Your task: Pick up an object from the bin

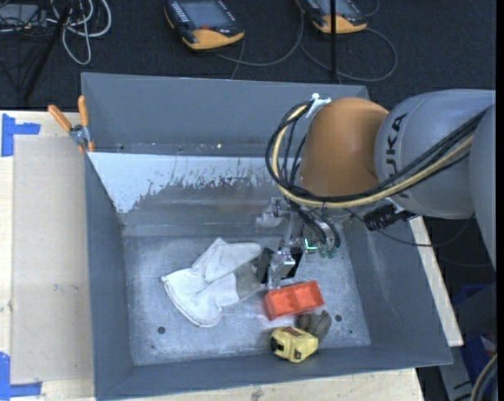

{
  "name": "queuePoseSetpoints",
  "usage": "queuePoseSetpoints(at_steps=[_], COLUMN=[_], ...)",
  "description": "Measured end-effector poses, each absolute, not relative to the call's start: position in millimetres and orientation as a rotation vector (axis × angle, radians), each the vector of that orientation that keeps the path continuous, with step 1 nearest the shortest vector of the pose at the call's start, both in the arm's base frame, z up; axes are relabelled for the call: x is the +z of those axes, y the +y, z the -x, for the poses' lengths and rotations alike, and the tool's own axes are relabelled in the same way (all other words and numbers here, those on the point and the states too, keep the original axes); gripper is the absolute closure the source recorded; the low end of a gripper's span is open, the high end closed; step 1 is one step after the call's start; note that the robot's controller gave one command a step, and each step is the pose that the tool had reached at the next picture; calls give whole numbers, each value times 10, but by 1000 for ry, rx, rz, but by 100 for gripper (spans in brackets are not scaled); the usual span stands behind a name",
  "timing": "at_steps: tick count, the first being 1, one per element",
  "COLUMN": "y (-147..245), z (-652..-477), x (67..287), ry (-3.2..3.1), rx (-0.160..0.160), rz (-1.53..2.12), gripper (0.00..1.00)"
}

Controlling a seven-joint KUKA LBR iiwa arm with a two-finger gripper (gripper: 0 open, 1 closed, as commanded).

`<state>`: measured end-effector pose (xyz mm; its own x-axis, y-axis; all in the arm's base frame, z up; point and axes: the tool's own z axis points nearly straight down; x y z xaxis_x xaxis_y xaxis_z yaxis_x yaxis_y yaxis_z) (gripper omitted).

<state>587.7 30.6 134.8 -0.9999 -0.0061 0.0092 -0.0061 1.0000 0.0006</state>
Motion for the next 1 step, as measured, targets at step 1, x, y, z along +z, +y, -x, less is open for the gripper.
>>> queuePoseSetpoints(at_steps=[1], y=[306], z=[-5897], x=[1389], ry=[-3140], rx=[-1], rz=[-9], gripper=[0])
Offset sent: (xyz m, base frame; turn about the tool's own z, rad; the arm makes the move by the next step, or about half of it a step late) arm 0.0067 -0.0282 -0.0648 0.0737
